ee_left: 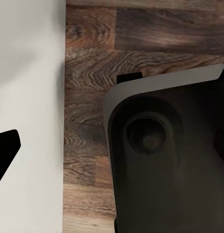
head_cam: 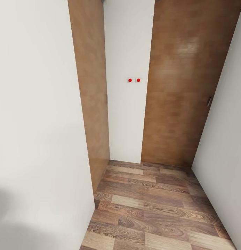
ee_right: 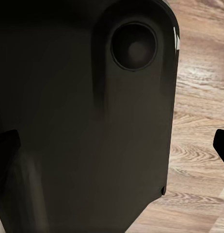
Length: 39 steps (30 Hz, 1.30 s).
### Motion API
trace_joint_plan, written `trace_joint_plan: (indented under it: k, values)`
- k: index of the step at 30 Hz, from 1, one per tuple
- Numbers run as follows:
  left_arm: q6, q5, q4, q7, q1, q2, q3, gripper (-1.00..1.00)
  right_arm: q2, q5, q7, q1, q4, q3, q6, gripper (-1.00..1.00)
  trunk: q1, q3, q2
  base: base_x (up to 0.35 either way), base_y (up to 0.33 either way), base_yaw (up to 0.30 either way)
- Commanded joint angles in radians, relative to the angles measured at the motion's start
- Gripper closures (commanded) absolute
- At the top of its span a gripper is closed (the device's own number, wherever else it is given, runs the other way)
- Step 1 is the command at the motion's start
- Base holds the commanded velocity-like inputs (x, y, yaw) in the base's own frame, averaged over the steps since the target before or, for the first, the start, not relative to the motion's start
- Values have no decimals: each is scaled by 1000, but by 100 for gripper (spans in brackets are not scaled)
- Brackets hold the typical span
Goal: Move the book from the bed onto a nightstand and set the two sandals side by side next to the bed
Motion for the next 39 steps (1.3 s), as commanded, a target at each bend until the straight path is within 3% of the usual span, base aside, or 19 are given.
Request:
trace_joint_plan:
  k: [1,39]
  values:
    - [-3,-1,1,6,-1,0,-8,-100,0,0,1,0,0,-1,-1,-100,0,-1,0,0,5,0]
    - [-5,-2,1,6,-1,-1,-16,-100,0,0,1,0,2,-1,-1,-100,0,-1,0,36,30,0]
